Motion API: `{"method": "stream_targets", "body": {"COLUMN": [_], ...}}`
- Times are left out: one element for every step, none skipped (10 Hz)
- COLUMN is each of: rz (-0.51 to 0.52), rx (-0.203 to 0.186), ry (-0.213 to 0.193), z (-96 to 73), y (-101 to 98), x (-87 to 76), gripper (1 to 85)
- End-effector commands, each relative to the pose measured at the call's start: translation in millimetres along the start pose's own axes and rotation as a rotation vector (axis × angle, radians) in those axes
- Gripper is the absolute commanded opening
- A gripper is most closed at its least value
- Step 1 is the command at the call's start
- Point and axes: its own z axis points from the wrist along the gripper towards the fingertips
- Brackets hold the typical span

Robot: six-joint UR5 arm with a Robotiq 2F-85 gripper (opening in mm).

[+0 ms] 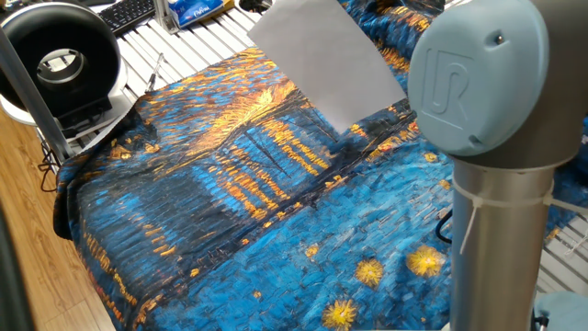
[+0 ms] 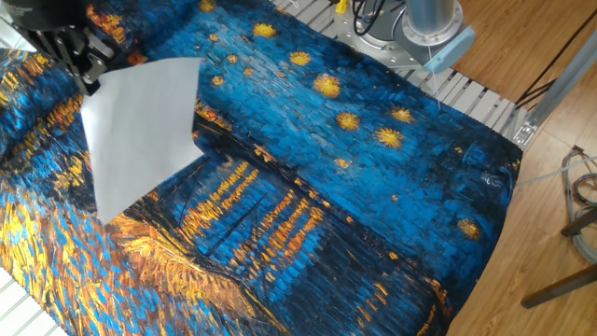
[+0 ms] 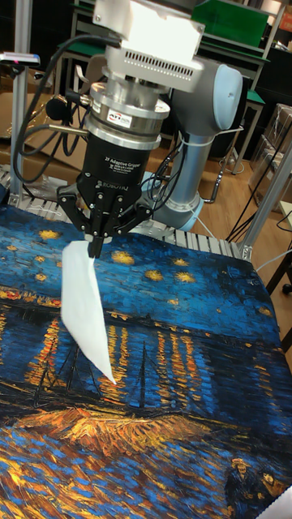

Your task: Flip over and spread out the paper that is laid flat on the table

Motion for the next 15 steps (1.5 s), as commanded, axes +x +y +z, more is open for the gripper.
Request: {"method": "stream_targets", "body": {"rz": [-0.066, -0.084, -0.103, -0.117, -0.147, -0.189, -0.203, -0.235, -0.247, -0.233, -0.192, -0.132, -0.085, -0.029, 0.018], "rx": [0.044, 0.041, 0.068, 0.083, 0.111, 0.162, 0.169, 0.211, 0.225, 0.201, 0.144, 0.08, 0.029, -0.021, -0.048], "ry": [-0.005, 0.001, 0.0, -0.001, -0.003, -0.002, -0.009, -0.013, -0.015, -0.022, -0.033, -0.051, -0.083, -0.134, -0.164], "z": [-1.4, -1.4, -1.8, -2.1, -2.8, -4.6, -4.9, -6.9, -7.7, -6.5, -4.0, -2.4, -2.2, -3.6, -5.0], "y": [-11.6, -10.8, -18.0, -21.8, -29.0, -41.8, -43.6, -53.8, -57.2, -51.0, -36.6, -20.2, -6.8, 5.7, 11.8], "x": [-1.0, 0.5, -0.3, -1.0, -2.2, -3.8, -6.2, -9.2, -10.5, -11.1, -11.4, -14.0, -21.2, -34.0, -42.0], "gripper": [1.0, 1.0, 1.0, 1.0, 1.0, 1.0, 1.0, 1.0, 1.0, 1.0, 1.0, 1.0, 1.0, 1.0, 1.0]}}
